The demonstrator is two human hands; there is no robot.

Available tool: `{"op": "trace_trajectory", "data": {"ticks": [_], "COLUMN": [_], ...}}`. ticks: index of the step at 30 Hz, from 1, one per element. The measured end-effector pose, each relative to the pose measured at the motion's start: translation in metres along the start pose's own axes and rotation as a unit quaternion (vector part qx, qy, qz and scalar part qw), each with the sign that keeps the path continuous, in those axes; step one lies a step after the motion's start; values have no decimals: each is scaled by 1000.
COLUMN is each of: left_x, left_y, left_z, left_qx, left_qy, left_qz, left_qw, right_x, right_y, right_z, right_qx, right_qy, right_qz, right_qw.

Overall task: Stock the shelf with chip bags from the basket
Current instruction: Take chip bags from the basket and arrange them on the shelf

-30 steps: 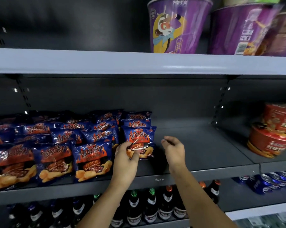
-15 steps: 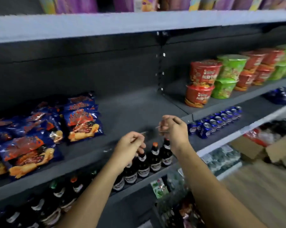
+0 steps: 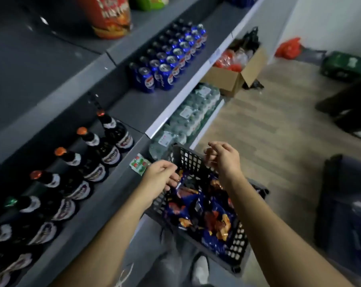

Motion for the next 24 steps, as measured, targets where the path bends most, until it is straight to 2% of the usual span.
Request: {"op": "trace_trajectory", "data": {"ticks": [4,10,13,17,20,24], "left_x": [44,129,168,204,222,234], "left_y": [46,110,134,158,171,179], "left_z": [25,25,21,19,18,15], "left_qx": [49,80,95,118,134,147], "left_qy": [8,3,-2,-5,-10,-13], "left_qz": [-53,-122,-144,-161,-167,-167], "left_qw": [997,989,985,980,977,975], "right_x": [-73,-220,-281,-341,-374,-413], "right_y": [14,55,71,89,108,129], "right_z": [-41,-72,-82,-82,-79,-74], "right_qx": [-36,-42,-89,-110,-112,-112], "right_qy": [-15,64,14,-49,-38,34], "right_qz": [87,238,314,403,422,444], "right_qw": [995,968,945,907,899,888]}}
Point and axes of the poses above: each hand's wrist, its own y-axis towards the middle knuckle, its own z-axis out of the palm, x = y × z, the point moved 9 cm from there along y, towards the middle knuckle, and after that the axes turned 12 degrees about x, right-handed, at the moved point
